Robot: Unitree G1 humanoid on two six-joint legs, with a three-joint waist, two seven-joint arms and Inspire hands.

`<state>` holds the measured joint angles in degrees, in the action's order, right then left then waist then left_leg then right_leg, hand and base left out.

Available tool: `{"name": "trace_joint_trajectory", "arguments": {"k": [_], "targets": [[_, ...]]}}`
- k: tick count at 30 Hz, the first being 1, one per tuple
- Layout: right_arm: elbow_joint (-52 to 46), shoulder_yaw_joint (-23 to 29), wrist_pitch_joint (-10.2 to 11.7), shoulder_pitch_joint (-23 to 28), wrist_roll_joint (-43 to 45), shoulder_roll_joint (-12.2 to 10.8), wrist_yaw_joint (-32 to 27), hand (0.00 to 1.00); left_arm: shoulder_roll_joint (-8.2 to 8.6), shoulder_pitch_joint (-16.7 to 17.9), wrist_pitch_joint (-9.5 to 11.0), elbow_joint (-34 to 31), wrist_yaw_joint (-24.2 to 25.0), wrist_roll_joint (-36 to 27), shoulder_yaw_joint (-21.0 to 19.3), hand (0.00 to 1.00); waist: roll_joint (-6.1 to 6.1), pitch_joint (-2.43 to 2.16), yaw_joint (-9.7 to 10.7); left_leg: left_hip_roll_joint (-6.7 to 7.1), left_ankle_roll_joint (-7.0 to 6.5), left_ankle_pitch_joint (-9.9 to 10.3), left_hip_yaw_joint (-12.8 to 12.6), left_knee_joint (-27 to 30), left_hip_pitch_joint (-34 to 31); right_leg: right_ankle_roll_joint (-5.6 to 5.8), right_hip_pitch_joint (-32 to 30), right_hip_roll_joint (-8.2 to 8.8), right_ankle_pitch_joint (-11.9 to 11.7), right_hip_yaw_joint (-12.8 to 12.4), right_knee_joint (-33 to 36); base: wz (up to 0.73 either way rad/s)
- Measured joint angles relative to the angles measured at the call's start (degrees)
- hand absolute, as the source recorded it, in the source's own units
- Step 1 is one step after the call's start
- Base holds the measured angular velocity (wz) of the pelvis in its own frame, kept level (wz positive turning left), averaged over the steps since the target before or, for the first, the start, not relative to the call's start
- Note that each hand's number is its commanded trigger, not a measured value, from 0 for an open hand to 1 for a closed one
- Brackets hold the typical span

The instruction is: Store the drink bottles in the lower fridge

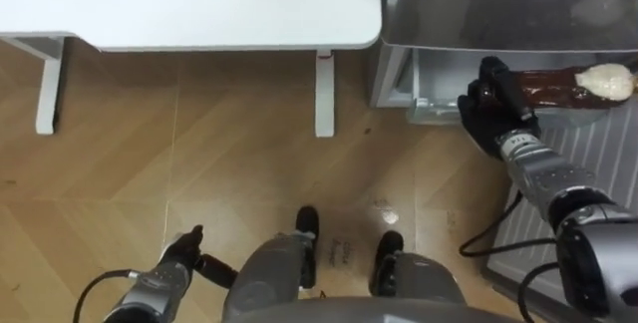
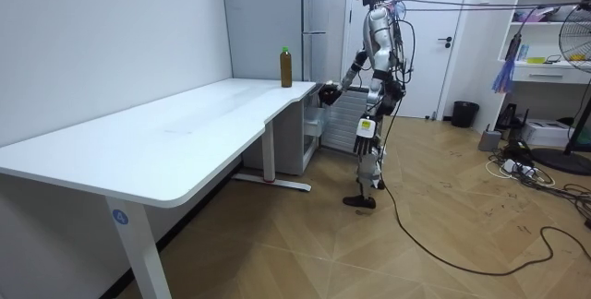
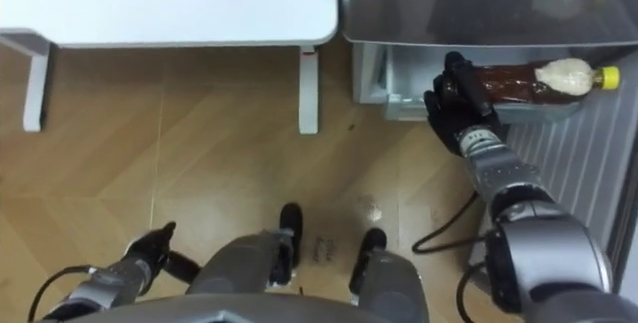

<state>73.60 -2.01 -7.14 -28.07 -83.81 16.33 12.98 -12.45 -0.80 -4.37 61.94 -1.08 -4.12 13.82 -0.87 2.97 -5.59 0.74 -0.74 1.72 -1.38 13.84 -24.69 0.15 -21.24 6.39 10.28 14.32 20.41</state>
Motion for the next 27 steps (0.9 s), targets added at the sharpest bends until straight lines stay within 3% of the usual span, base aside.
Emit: {"name": "trace_joint_trajectory", "arguments": {"k": [9, 17, 27], "targets": [[1.37, -0.29, -0.6, -0.21, 3.07, 0.19, -0.33, 1.0, 0.22, -1.01, 1.21, 0.35, 0.01, -3.07, -0.03, 0.0, 0.43, 0.29, -2.79, 1.09, -0.24, -0.11, -0.38, 0.25, -2.11, 0.6, -2.9, 1.65, 0.93, -0.01, 2.37, 0.02], [2.14, -1.42, -1.25, -1.38, 4.73, 0.35, -0.33, 1.0, 0.32, -1.24, 2.07, 0.36, -0.8, -3.14, 0.67, 0.0, 0.44, 0.45, -3.31, 1.04, -0.27, -0.12, -0.33, 1.04, -3.85, 0.32, -4.86, 1.71, 1.4, -0.05, 3.44, 0.0], [2.24, -1.8, -1.24, -1.97, 4.52, 1.94, -2.73, 1.0, 0.5, -1.38, 2.26, 1.18, -3.87, -3.13, 2.58, 0.0, 0.41, 0.6, -5.52, 0.97, -0.26, -0.11, 0.08, 1.57, -4.92, 0.17, -5.33, 1.54, 1.6, 0.3, 3.48, 0.03]]}}
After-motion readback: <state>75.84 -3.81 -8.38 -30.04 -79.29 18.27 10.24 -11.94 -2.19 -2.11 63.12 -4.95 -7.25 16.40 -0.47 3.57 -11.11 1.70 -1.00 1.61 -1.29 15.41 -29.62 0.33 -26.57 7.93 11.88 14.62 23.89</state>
